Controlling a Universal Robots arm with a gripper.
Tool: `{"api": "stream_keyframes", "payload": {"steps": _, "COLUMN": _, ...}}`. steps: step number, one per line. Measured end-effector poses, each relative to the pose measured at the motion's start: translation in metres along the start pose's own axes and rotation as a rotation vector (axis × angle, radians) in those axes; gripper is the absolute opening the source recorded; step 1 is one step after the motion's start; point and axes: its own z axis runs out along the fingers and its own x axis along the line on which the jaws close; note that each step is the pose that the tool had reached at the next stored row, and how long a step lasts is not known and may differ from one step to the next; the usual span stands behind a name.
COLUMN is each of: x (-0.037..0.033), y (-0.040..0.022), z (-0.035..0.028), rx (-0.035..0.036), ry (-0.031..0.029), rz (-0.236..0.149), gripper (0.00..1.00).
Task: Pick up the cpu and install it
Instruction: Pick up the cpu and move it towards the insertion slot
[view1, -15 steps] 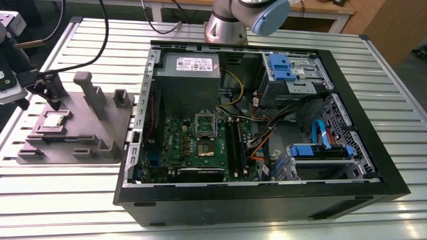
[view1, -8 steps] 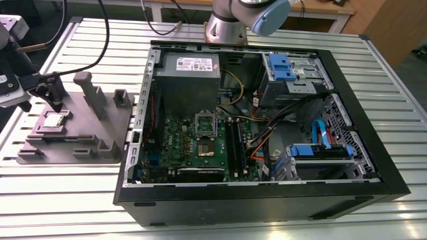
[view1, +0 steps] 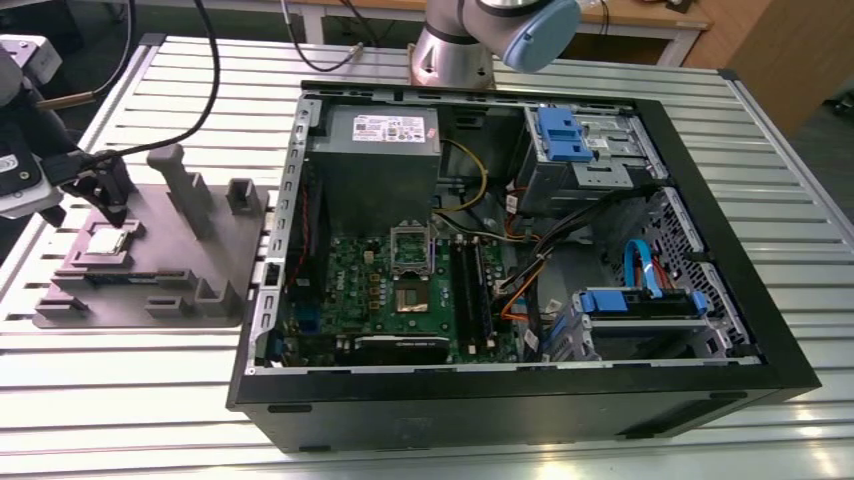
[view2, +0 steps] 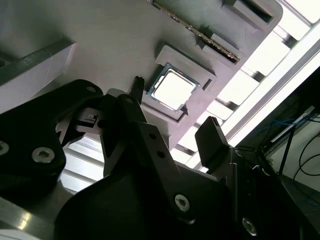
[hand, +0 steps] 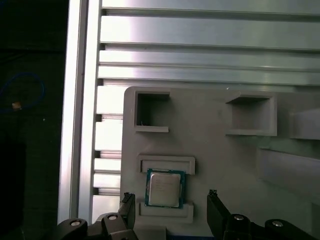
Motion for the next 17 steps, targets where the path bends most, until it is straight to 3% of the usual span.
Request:
{"api": "stream_keyframes", "payload": {"steps": 9, "x": -0.0001, "y": -0.0007, "z": 0.0152, "rx": -0.0002, "ry": -0.0002, "rz": 0.001, "gripper": 0.67}}
{"api": "stream_keyframes", "payload": {"steps": 17, "x": 0.0012, "y": -0.0008, "z": 0.0238, "rx": -0.0002, "ry": -0.0002, "rz": 0.001, "gripper": 0.67}}
